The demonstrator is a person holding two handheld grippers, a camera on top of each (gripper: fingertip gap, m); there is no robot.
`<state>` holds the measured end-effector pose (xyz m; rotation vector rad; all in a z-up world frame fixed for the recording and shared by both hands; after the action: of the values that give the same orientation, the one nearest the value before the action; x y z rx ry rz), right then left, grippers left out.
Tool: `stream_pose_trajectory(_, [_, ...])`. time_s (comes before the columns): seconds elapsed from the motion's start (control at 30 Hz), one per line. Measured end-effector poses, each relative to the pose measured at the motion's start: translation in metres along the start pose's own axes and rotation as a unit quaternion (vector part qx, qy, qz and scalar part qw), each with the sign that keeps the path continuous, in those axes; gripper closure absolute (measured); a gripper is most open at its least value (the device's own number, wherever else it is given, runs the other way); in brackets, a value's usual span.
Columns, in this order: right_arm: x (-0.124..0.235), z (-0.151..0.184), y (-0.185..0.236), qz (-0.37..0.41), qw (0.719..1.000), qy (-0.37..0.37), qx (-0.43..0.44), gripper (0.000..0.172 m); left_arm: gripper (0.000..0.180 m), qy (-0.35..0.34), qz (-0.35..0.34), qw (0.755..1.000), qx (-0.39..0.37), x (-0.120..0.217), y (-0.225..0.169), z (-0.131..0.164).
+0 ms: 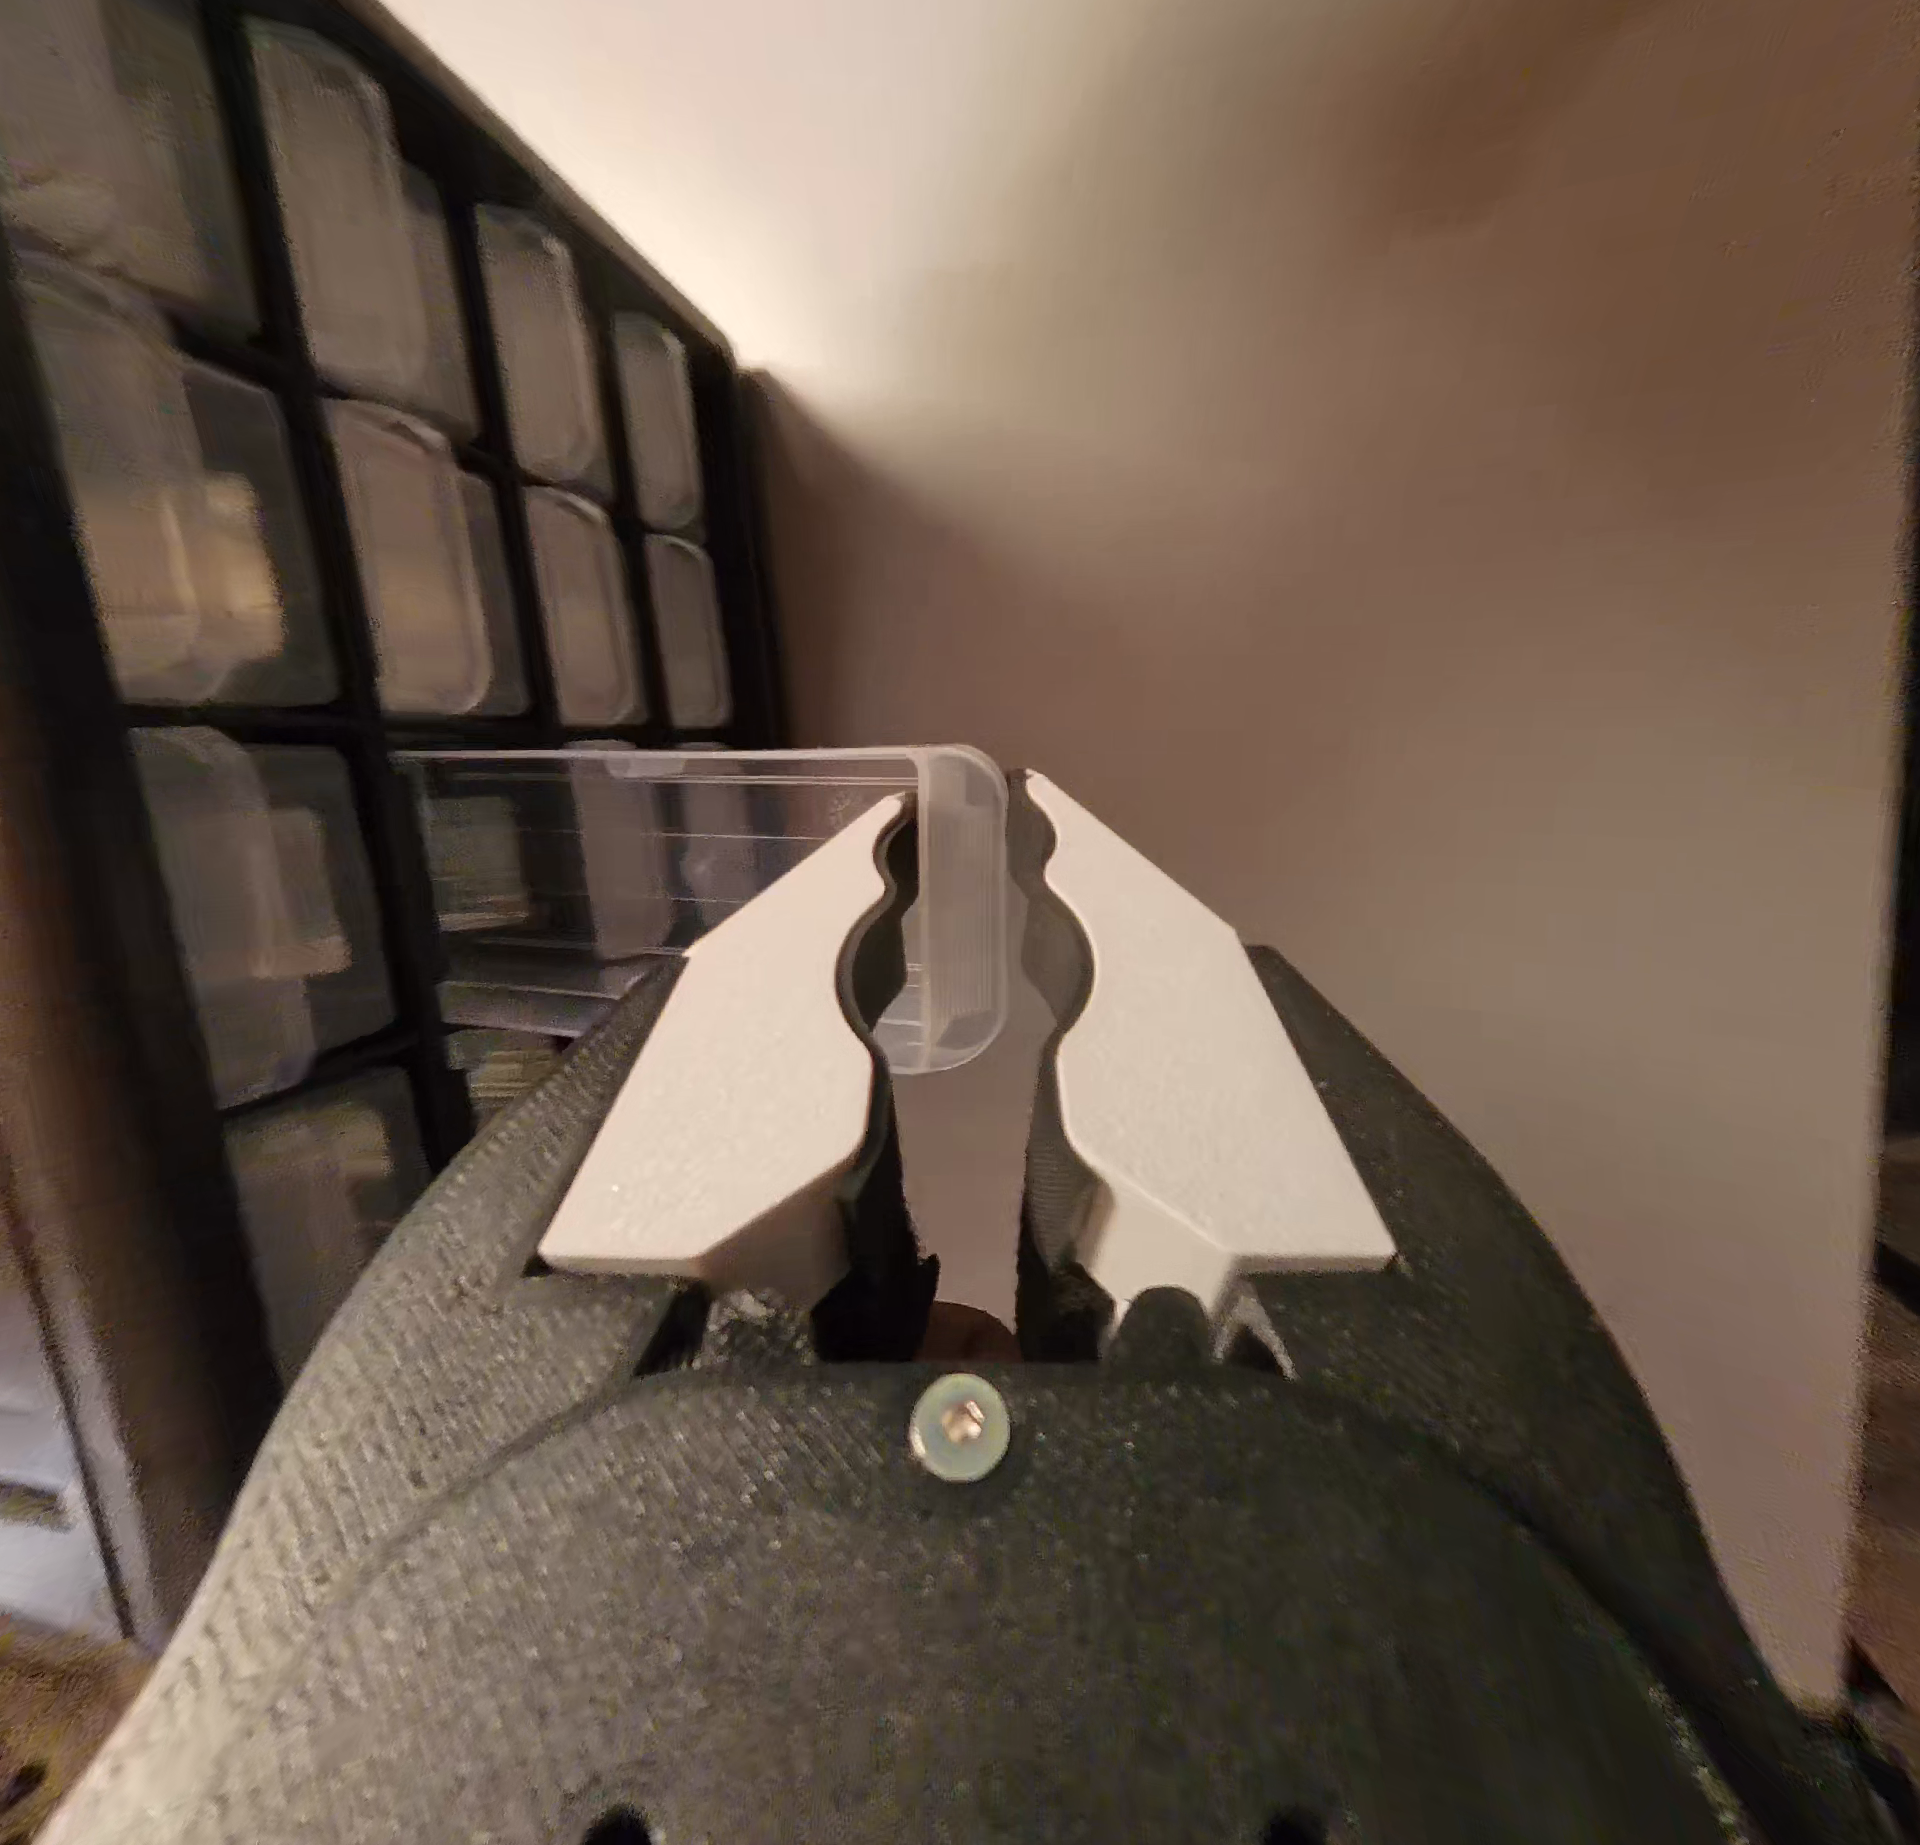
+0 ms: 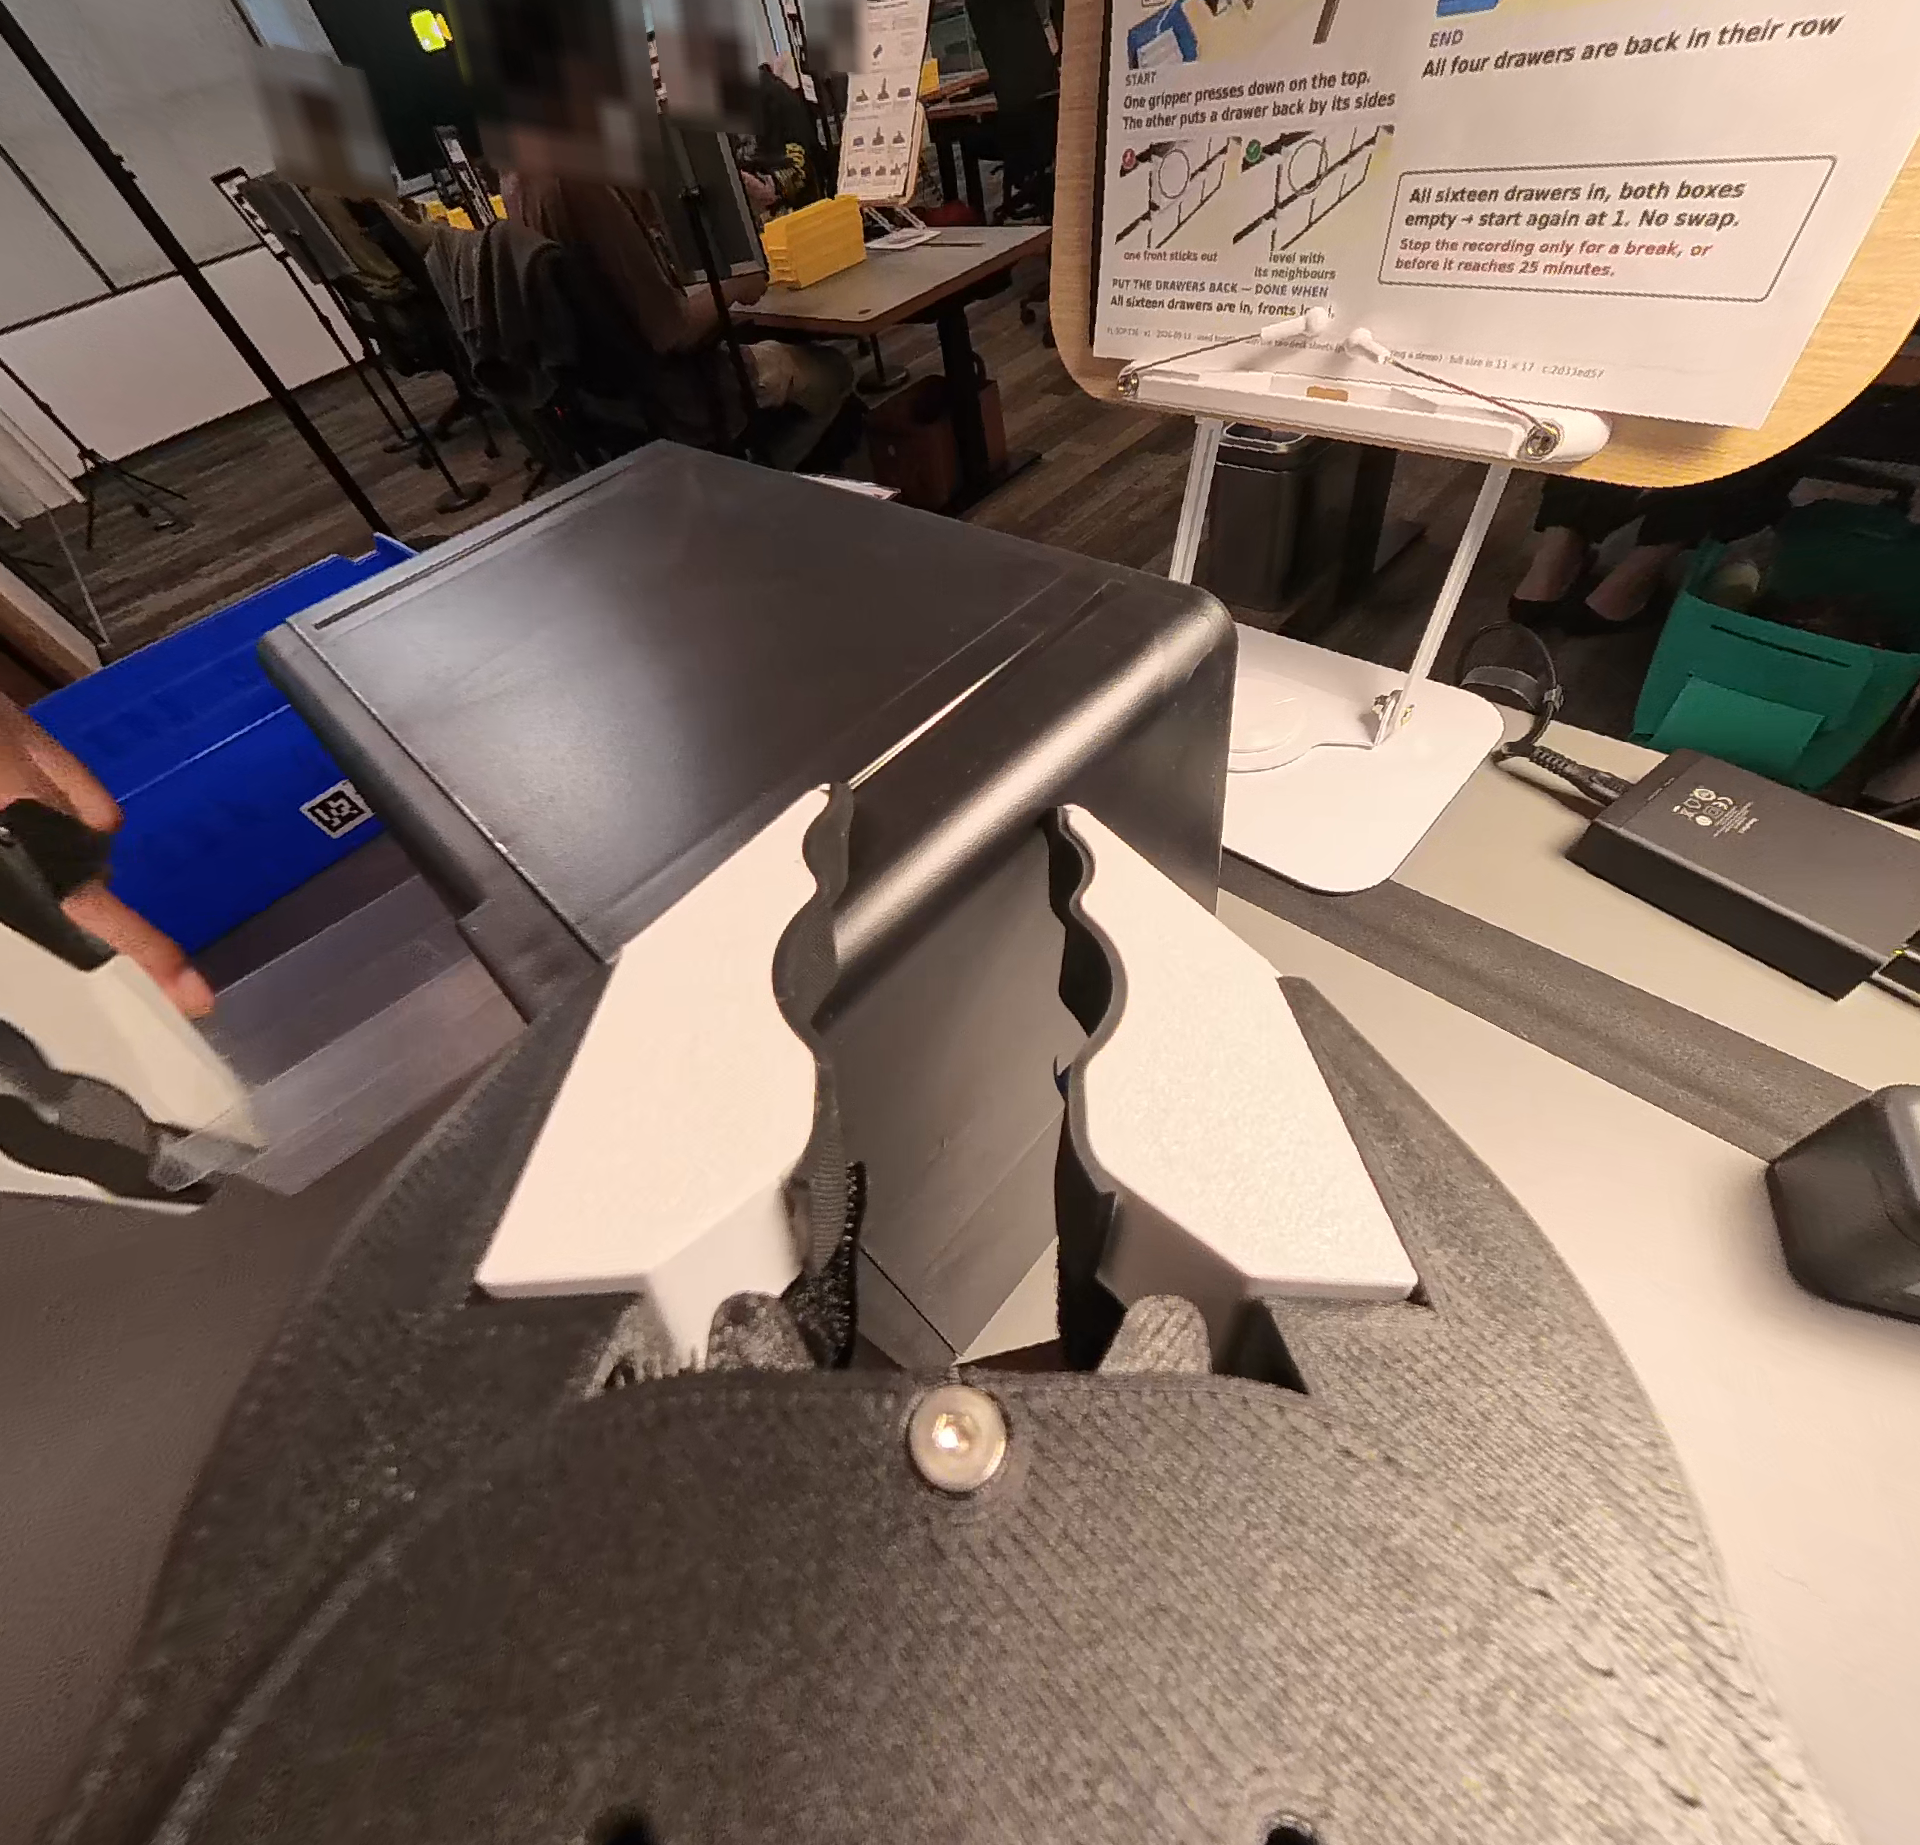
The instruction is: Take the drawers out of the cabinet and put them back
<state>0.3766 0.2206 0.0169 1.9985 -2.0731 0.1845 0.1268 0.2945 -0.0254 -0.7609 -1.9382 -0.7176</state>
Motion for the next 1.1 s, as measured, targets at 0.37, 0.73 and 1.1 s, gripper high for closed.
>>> stream_pose_trajectory(0.37, [0.0, 0.0, 0.0, -0.002, 1.0, 0.0, 0.0, 0.13, 0.132, -0.028, -0.28, 0.958, -0.052, 0.001, 0.015, 0.004])
stream_pose_trajectory(0.73, [0.0, -0.001, 0.0, 0.0, 1.0, 0.001, 0.002, 0.131, 0.178, -0.109, -0.234, 0.965, -0.045, 0.003, -0.002, 0.018])
stream_pose_trajectory(1.1, [-0.001, -0.001, 0.0, -0.002, 1.0, 0.0, 0.001, 0.13, 0.168, -0.123, -0.243, 0.961, -0.038, 0.003, 0.013, 0.009])
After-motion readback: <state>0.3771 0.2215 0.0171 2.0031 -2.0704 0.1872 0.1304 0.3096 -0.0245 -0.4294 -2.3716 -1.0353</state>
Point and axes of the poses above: each gripper's, where its closed fingertips meet, x back along the fingers, z out of its underside, y = z × x across the jaws, the point moved 7 cm from there along x, back along the fingers, and after that the axes turned 6 degrees about x, right-handed, at the moved point
